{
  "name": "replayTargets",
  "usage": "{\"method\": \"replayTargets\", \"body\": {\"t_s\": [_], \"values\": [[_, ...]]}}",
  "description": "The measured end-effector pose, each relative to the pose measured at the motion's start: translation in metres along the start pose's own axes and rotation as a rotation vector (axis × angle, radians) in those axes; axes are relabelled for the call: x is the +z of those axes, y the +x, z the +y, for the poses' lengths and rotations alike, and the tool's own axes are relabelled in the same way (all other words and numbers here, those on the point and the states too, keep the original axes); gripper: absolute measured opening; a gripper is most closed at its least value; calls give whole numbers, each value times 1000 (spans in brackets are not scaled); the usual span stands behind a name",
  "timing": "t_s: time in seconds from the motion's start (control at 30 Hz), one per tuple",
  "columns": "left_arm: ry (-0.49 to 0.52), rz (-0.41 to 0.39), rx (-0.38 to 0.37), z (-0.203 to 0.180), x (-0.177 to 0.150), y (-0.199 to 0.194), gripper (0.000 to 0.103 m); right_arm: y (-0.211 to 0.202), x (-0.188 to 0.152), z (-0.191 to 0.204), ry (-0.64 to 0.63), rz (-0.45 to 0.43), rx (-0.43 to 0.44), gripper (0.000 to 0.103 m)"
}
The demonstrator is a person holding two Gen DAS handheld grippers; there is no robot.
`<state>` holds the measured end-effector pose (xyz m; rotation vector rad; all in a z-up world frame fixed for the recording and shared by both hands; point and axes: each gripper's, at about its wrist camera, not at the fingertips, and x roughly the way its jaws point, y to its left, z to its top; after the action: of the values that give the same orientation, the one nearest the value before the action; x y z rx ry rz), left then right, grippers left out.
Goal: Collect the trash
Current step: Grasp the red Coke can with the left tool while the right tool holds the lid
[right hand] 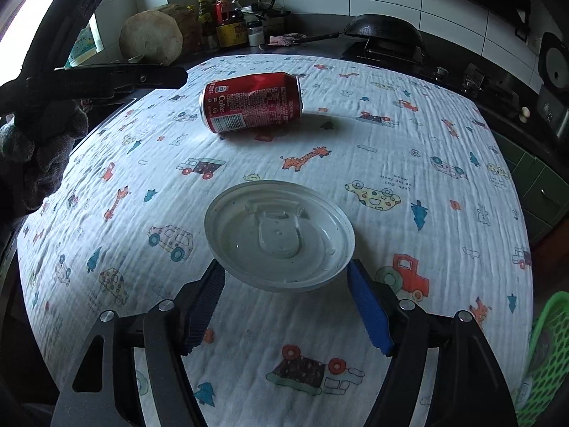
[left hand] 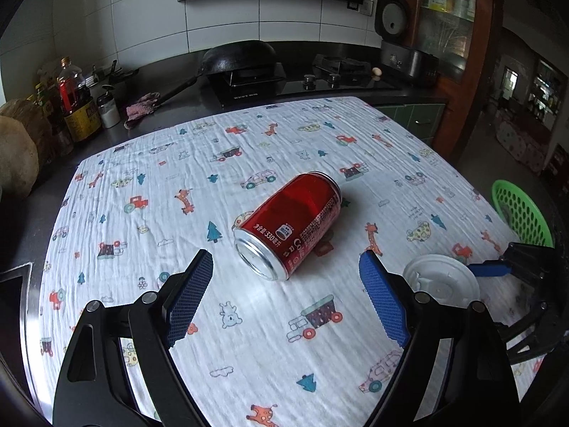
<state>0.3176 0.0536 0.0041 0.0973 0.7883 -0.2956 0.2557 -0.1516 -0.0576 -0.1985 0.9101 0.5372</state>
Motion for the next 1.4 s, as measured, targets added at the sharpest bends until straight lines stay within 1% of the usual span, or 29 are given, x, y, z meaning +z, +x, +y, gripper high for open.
{"method": "replayTargets", "body": {"t_s": [0.13,0.37,0.53,0.63,0.87,1.0,1.07,1.1,1.17,1.2,1.23,1.3,1.37,1.4], "values": [[-3,-5,-14,-2,3,5,83,2,-6,-2,2,6,-1,68],[61,-1,-10,-14,8,12,85,1,-11,-5,11,9,2,68],[78,13,-13,-14,12,18,88,0,-14,-7,16,8,4,68],[105,19,-20,-16,13,23,90,-1,-16,-7,17,8,4,68],[156,44,-30,-17,13,38,91,-3,-17,-10,22,8,6,68],[179,50,-28,-17,19,45,92,-3,-17,-10,26,9,9,68],[200,61,-38,-18,23,51,92,-4,-18,-10,24,9,10,68],[214,74,-54,-18,24,56,92,-4,-18,-10,21,8,14,68],[239,101,-57,-20,25,66,92,-3,-18,-10,16,7,15,68],[249,118,-64,-21,25,72,92,-3,-18,-11,18,8,25,72],[256,128,-69,-22,24,77,92,-3,-17,-12,22,6,28,80],[268,125,-60,-23,24,83,92,-4,-16,-13,19,1,20,86],[252,128,-79,-21,26,87,92,-3,-13,-14,19,3,22,89],[253,129,-71,-20,27,89,92,-2,-11,-14,15,8,21,91]]}}
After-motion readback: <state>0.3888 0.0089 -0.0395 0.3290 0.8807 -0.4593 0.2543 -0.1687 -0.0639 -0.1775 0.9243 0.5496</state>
